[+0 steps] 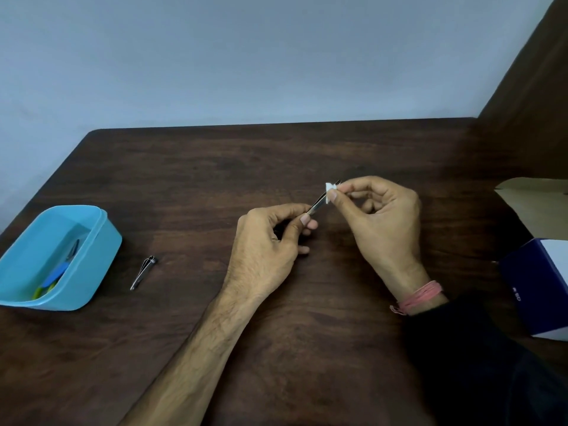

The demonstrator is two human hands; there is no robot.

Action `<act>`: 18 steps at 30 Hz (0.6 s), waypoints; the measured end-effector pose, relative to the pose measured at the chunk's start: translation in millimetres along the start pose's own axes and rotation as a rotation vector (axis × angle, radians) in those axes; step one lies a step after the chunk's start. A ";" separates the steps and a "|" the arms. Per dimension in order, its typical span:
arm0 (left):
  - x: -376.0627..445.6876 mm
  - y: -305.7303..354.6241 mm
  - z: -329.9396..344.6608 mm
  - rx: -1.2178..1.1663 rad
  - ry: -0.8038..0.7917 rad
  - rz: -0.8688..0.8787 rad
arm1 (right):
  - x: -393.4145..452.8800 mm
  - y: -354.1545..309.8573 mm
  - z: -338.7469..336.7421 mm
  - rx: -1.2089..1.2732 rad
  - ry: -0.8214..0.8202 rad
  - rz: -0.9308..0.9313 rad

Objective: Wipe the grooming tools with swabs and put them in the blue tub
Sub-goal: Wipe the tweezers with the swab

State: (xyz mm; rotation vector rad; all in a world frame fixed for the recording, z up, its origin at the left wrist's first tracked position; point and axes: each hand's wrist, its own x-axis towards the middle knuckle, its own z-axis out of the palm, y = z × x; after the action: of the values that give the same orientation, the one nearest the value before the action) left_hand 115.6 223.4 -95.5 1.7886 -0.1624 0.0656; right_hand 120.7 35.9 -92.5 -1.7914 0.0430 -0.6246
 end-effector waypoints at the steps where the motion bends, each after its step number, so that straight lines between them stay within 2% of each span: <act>1: -0.2 -0.1 -0.3 -0.001 -0.003 0.002 | -1.1 -0.4 0.1 -0.004 -0.021 -0.009; 4: -0.8 2.2 -1.3 -0.003 -0.015 0.012 | -7.0 -2.5 4.4 -0.029 -0.117 -0.016; 7: -0.8 3.6 -1.4 -0.019 -0.009 0.000 | -5.1 -2.6 4.3 0.004 -0.102 0.004; 14: -0.9 8.1 -0.9 -0.134 0.049 -0.044 | 0.5 -4.9 -1.0 0.317 -0.094 0.279; 18: -1.3 8.9 -0.7 -0.141 0.033 -0.043 | 4.1 -4.8 -4.5 0.374 -0.186 0.313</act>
State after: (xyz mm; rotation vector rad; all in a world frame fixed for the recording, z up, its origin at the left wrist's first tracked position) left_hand 113.0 222.2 -86.9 1.6488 -0.1028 0.0516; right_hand 120.9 32.1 -85.8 -1.4329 0.0734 -0.2216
